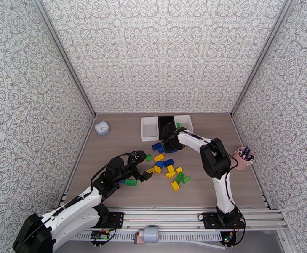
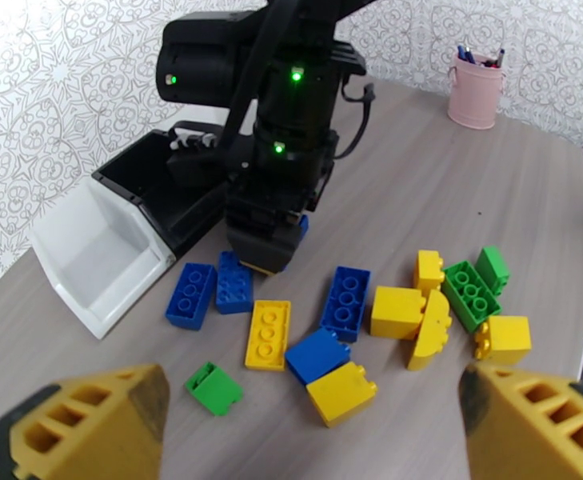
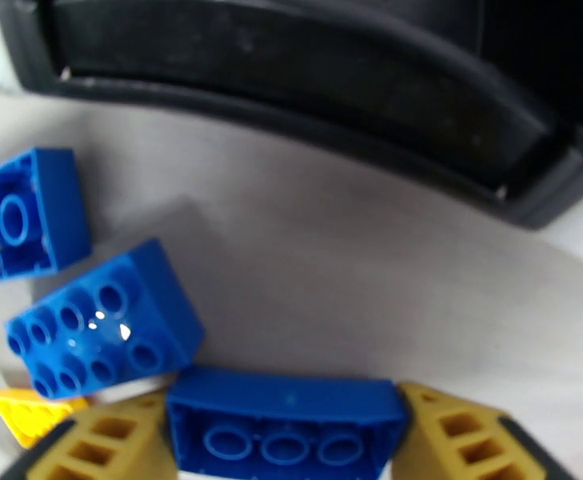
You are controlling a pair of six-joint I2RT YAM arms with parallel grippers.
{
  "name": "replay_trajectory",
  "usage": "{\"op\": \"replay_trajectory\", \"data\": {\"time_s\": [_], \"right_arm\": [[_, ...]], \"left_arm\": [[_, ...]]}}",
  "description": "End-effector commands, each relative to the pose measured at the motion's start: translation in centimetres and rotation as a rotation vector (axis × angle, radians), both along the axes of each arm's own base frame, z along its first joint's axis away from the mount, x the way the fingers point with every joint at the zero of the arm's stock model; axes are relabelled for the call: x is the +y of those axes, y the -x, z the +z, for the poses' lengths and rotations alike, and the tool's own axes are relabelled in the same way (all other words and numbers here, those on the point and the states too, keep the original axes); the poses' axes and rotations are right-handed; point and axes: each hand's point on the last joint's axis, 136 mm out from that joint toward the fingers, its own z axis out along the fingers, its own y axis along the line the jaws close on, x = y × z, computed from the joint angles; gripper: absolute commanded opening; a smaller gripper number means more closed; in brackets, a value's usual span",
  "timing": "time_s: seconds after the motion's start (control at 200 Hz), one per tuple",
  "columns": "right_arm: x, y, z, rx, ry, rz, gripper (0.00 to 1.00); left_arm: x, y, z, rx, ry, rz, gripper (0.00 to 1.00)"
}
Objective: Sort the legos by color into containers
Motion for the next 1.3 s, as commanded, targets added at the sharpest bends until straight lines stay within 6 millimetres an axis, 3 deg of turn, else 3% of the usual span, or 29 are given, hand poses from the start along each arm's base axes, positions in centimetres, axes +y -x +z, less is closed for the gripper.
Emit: {"op": "replay_trajectory", "data": {"time_s": [0.0,0.235,0.46,0.775,0.905,1.08,1.295], "right_arm": [[-0.2,0.1,0.9,0.005,0.004,-0.013,0.61],[0.8,-1.0,6.2,-0.115,-0.095,-0.024,0.59],[2.0,-4.9,9.9,-0.271,-0.172,-0.053,0.58],[2.5,-11.7,10.1,-0.370,-0.161,-0.079,0.59],[2.4,-13.3,10.3,-0.376,-0.146,-0.077,0.72],[1.8,-11.3,11.0,-0.361,-0.156,-0.067,0.88],[-0.2,-4.2,9.7,-0.298,-0.173,-0.120,0.90]], "left_arm": [[0.3,-0.6,0.3,-0.022,0.006,0.028,1.00],[1.2,-2.7,1.3,-0.045,0.069,0.134,0.99],[1.0,-3.8,1.5,-0.045,0.080,0.149,1.00],[1.2,-4.3,1.4,-0.047,0.069,0.175,1.00],[1.2,-4.5,1.5,-0.056,0.052,0.172,1.00],[0.5,-4.2,1.2,-0.072,0.006,0.116,1.00],[0.0,-3.1,0.3,-0.068,-0.020,0.042,1.00]]}}
